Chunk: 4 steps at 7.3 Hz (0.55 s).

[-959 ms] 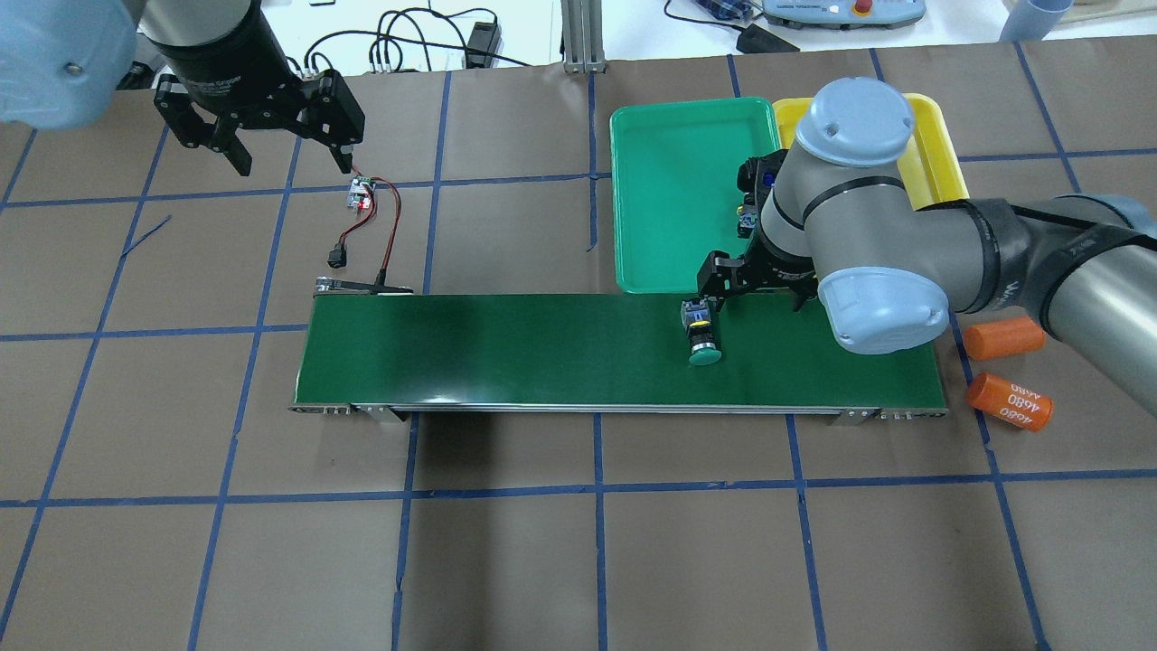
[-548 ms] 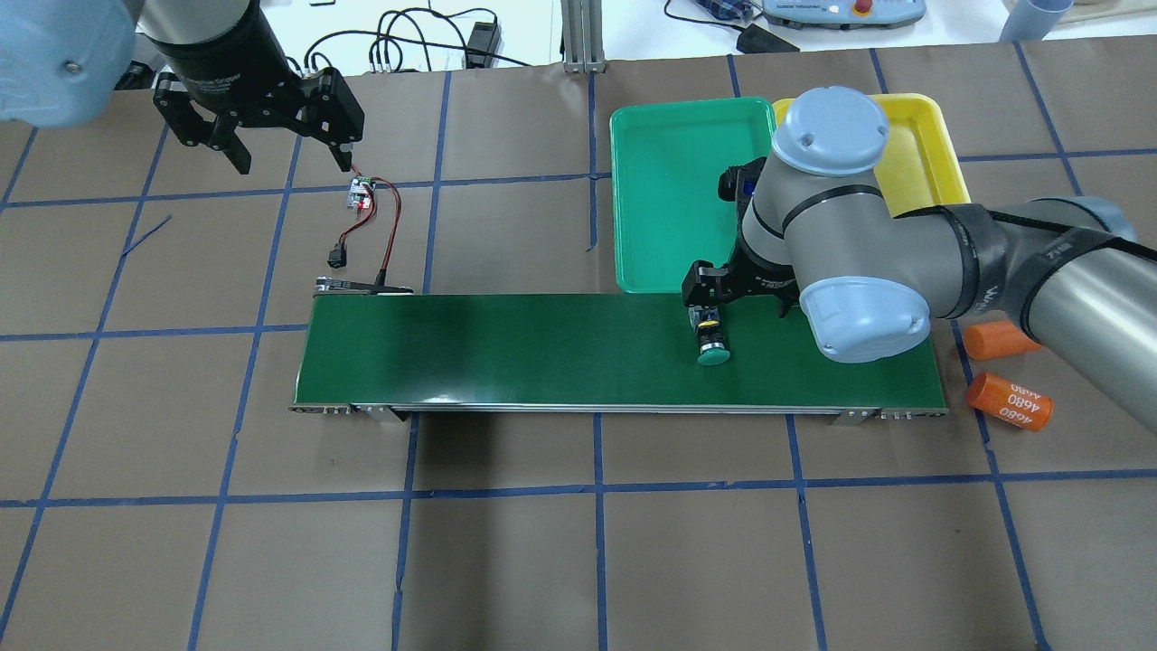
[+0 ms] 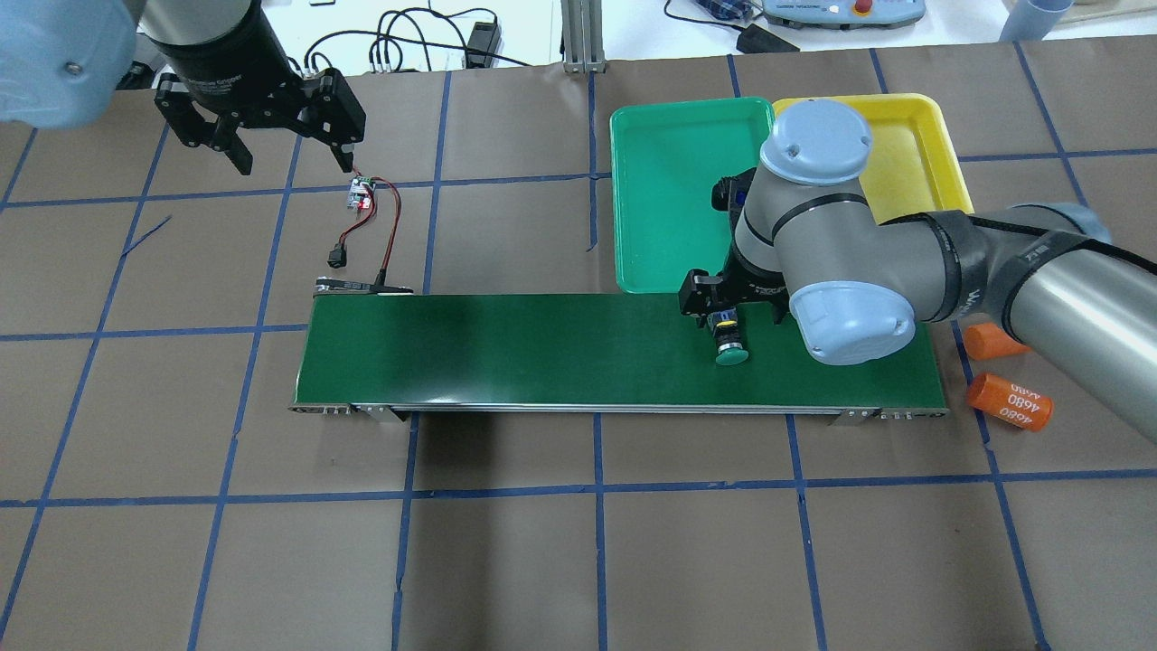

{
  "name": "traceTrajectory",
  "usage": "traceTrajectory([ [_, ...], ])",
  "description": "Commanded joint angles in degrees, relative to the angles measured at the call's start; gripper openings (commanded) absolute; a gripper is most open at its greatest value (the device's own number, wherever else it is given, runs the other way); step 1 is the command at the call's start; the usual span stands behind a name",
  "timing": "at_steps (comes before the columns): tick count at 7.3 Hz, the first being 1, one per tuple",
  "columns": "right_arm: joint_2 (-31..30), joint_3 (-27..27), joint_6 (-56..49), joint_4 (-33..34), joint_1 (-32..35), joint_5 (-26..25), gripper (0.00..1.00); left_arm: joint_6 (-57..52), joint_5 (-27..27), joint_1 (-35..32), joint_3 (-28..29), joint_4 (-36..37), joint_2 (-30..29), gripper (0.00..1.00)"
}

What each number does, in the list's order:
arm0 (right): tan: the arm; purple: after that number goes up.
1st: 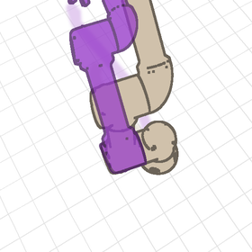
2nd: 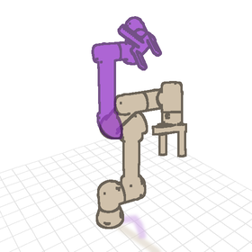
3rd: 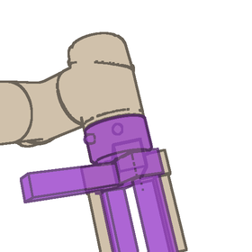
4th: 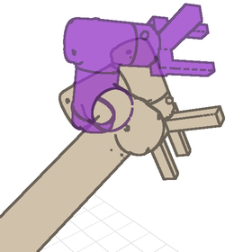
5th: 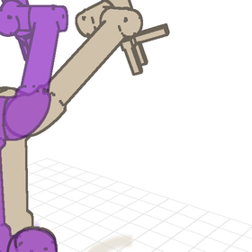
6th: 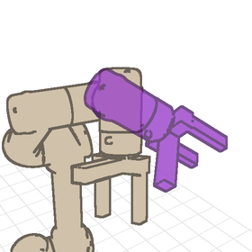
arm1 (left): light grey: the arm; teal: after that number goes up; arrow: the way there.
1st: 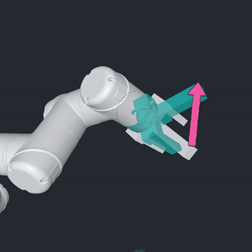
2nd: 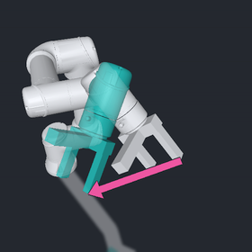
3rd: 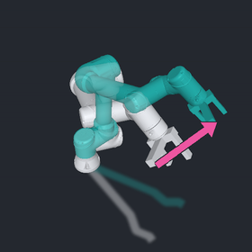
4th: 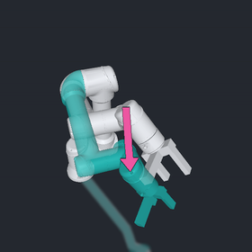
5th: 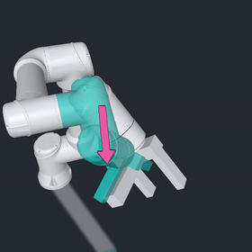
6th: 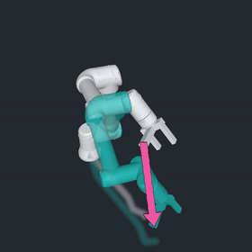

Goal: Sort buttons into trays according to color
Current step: 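Lower the right gripper and grasp the dark-capped button on the belt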

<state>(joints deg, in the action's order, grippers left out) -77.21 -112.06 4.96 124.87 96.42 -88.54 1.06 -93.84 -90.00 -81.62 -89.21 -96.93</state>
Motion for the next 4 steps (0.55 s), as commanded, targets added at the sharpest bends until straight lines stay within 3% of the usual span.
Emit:
traceTrajectory([
  [1, 2.2, 0.0, -0.7, 2.6, 0.0, -0.9, 1.00, 0.0, 0.0, 0.0, -0.1, 0.0, 0.0, 1.00],
  [4, 1.5, 0.2, -3.1, 2.6, -0.1, -1.6, 0.97, 0.0, 0.1, 0.0, 0.2, 0.0, 0.0, 1.00],
])
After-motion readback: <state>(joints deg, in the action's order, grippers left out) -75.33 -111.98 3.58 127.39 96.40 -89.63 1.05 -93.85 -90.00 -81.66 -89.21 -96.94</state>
